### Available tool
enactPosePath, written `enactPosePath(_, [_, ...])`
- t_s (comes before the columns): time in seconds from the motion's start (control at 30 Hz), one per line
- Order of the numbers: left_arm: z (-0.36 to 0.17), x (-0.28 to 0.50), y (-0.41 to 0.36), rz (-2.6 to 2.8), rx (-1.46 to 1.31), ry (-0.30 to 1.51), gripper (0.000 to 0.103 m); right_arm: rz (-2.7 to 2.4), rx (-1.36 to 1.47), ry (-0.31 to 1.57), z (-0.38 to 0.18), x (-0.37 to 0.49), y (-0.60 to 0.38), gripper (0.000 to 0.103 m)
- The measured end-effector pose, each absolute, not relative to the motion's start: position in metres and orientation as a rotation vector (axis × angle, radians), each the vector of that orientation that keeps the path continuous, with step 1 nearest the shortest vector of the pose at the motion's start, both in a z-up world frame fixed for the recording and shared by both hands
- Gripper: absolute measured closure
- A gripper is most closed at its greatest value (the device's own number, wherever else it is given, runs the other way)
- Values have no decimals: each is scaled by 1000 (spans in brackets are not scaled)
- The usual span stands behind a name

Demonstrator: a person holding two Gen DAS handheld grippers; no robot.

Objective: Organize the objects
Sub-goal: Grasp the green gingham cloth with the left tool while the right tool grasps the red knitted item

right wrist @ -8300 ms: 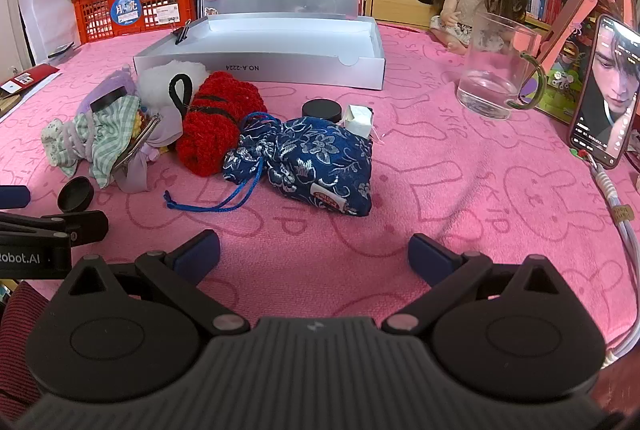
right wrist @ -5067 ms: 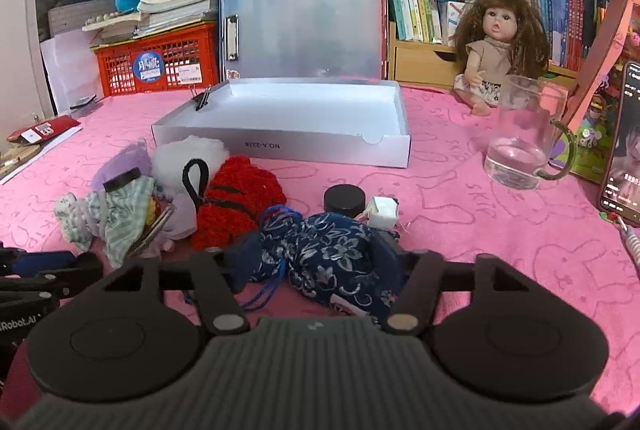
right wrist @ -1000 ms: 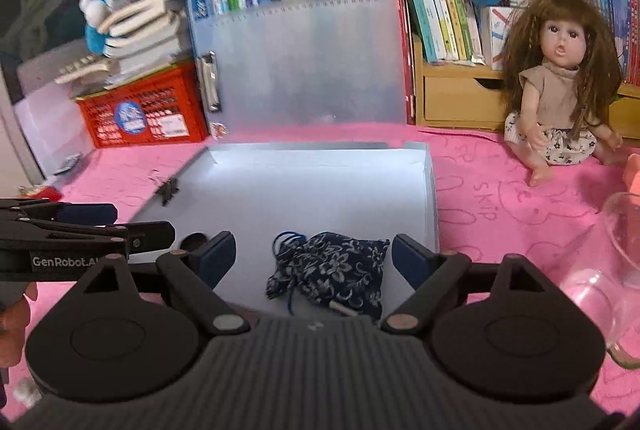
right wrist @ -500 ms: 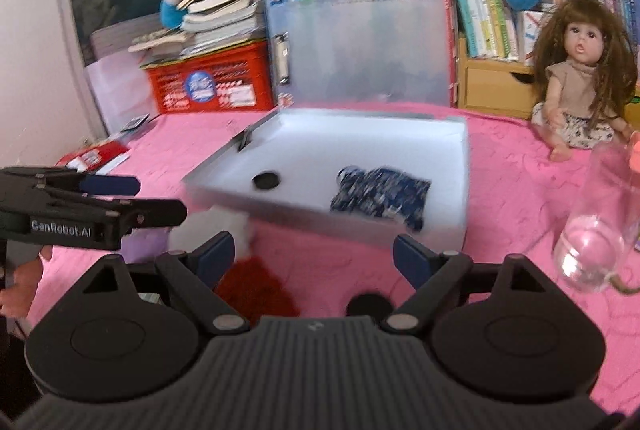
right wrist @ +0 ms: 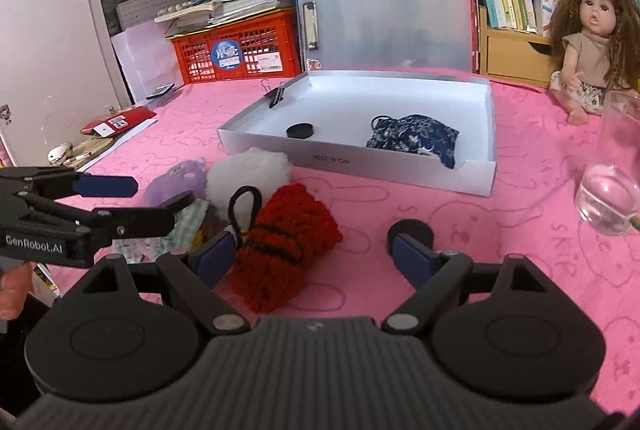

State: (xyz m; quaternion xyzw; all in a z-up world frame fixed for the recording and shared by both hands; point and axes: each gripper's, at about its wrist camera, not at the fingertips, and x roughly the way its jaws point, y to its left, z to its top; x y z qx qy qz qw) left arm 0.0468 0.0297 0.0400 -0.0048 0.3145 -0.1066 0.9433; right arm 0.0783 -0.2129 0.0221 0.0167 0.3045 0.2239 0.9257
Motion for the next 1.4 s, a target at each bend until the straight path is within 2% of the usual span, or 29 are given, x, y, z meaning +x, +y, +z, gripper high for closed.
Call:
enactPosePath(0.1, [37,43,30,-223,-24,652,42,453,39,625,21,78,-210,21])
enactPosePath(0.2, [34,41,29,-220,-21,652,47,457,58,628,20,78,-208,28])
enactPosePath(0.37, [31,40,25,-231,-11,653,47,457,67,639,18,81,-203,36])
enactPosePath(0.77, [19,46,23,-227,-5,665,45,446,117,676,7,95,-191,45])
enactPosePath(0.83, [19,46,24,-220,-6,660,54,446,121,675,7,94,-191,47])
enactPosePath(0.87, [20,46,24,-213,-3,657,62,445,123,673,7,94,-191,50])
enactPosePath(1.0, [24,43,29,-217,-44,647,70,435,126,659,12,90,-194,57])
enactPosePath(1.4, [42,34,19,-276,-60,583,82,356,118,575,33,78,-212,59])
